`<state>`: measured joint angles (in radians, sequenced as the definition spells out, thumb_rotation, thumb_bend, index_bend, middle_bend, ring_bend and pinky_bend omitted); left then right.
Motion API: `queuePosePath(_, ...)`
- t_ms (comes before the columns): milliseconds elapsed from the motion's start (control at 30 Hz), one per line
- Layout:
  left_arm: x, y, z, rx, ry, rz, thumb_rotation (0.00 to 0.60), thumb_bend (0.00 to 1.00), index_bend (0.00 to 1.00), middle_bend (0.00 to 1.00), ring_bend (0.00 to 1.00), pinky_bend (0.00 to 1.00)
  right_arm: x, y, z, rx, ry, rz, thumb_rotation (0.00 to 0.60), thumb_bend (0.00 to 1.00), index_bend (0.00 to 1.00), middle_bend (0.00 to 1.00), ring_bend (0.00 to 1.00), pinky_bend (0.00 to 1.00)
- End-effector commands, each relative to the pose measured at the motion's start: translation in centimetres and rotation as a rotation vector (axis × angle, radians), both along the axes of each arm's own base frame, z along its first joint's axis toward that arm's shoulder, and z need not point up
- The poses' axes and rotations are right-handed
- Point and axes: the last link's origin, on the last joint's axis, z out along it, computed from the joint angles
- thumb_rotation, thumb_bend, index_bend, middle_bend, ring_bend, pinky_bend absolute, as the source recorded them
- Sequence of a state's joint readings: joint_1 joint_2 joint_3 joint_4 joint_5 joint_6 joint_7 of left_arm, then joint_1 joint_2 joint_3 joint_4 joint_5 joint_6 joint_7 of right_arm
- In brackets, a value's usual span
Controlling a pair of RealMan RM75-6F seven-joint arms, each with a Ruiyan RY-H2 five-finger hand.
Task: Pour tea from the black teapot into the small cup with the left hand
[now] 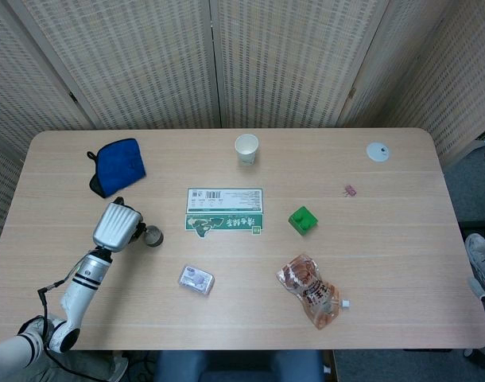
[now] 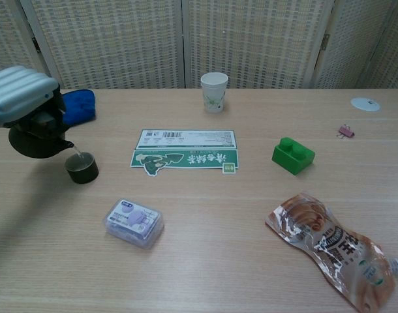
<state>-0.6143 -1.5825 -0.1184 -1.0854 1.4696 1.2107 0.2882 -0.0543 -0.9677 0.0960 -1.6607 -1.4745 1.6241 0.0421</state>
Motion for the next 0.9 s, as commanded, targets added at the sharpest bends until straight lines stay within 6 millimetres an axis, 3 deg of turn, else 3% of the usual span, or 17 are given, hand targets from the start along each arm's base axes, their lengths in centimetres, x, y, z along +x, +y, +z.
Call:
queuePosePath(33,-0.01,0.01,0.03,0.003,0.006,-0.004,0.596,0.4,1.0,1.0,1.0,0.45,-0.03,0.03,0.02,-0.001,0.0,-0.001,0.6,0.17,0.38,0.33,0.25,0.2)
queuePosePath(900,-0.76,0.02,0.31,0.037,0.062,-0.018,0.599,0.4,1.0,1.0,1.0,0.45,0.0,0.07,-0.02,0.002,-0.001,0.001,0.6,0.17,0.38,0.33,0.25,0.2)
